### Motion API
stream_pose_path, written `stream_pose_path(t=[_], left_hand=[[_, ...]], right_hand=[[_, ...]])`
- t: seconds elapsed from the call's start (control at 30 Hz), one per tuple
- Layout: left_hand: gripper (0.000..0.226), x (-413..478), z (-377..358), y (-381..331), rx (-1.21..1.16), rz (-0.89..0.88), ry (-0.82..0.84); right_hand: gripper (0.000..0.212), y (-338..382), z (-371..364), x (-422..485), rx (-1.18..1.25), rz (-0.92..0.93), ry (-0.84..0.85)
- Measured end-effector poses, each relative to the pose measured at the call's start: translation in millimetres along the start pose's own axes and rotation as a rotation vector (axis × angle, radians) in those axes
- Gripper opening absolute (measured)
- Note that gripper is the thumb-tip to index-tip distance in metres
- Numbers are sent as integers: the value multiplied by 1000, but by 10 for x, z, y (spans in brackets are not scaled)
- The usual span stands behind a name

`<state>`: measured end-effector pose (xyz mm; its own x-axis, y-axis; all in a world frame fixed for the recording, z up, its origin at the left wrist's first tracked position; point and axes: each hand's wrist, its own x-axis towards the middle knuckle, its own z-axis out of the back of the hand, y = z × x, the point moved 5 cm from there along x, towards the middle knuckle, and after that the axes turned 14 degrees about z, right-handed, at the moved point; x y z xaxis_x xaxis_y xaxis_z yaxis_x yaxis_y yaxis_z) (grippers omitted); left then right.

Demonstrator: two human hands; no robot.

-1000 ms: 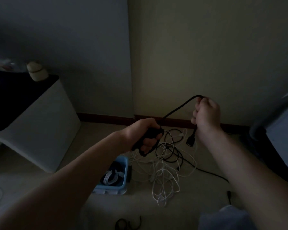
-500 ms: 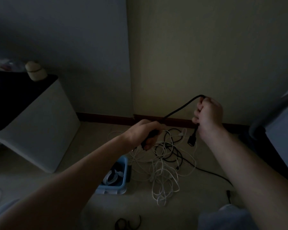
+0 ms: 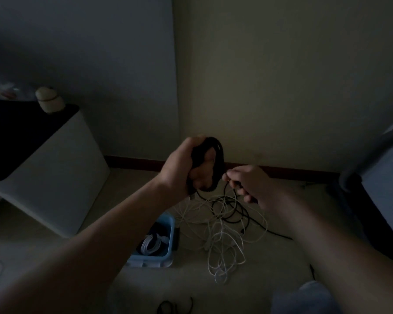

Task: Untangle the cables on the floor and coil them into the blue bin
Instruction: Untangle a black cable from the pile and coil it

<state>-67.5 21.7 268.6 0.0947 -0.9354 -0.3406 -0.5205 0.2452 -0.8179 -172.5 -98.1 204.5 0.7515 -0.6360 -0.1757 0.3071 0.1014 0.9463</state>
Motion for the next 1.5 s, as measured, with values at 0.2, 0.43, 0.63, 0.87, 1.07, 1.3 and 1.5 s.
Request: stream_pose_path(t=[0.2,0.43,0.63,0.87,1.07,1.3,1.5], left_hand=[[51,16,369,-152,-268,-116,-143],[47,43,473,-113,-350,-126,-276],[42,105,527,-47,-56,-172,-473],[43,121,469,48,270,-117,-545],[40,230,379,218,373,33,-548],[72,162,116,312,333,115,-260],[73,187,183,407,333,151,-192]], right_hand=[[31,196,-270,-82,-220,197,152],[24,256,-464,-159,-413,381,326],[23,364,-559,-263,-258,339,415],[16,610,-319,-315,-136,486,106],[3,646,-249,-286,-145,658,-63],[19,555,-208,-189,-119,598,-59],[18,455,-245,-119,-153,543,-14]])
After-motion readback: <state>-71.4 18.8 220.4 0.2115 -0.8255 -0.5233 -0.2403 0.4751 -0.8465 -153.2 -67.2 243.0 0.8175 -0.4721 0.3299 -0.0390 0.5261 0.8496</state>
